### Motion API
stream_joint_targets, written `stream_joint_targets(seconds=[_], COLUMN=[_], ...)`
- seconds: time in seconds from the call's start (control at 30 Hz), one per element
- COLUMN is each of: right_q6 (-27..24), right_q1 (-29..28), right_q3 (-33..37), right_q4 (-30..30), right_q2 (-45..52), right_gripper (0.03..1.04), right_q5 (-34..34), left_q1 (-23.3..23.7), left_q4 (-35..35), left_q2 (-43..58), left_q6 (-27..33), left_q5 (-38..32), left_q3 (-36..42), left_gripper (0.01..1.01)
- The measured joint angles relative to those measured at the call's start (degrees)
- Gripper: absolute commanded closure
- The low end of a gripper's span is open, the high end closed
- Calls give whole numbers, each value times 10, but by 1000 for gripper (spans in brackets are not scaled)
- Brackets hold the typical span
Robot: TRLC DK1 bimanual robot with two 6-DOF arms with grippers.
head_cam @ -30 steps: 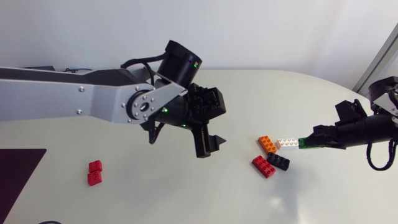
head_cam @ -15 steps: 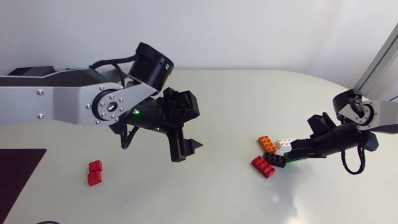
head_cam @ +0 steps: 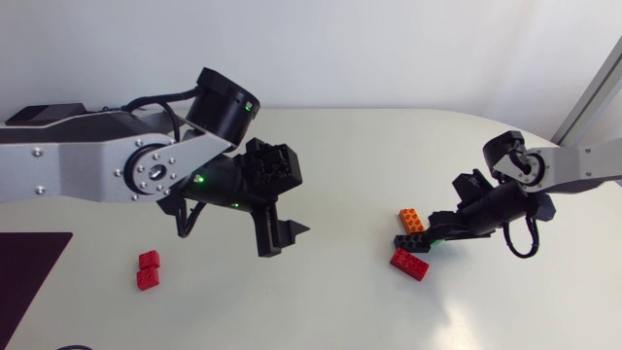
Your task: Sort duplo bricks by size, large to the right and small to the left
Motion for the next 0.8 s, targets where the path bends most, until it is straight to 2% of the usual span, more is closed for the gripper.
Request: stream_joint_targets(seconds=[0.1,0.3,0.43,0.57,0.7,0.8], right_q6=[0,-5,-14,-18,-18,-18], right_q1=[-3,-10,-42,-87,-126,-140], right_q3=[-3,-9,3,23,42,44], right_q4=[-2,-27,-35,-19,33,76], right_q2=[-9,-75,-95,-74,-23,17], right_gripper=[93,92,93,113,267,569], right_q5=[0,0,-2,-2,16,51], left_q1=[0,0,-1,-1,-1,-1], left_q4=[0,0,0,0,0,0], left_q2=[0,0,-1,-3,-7,-10], left_q6=[0,0,0,0,0,0], left_q5=[0,0,0,0,0,0], left_q3=[0,0,0,0,0,-1], left_gripper=[41,41,41,41,41,41])
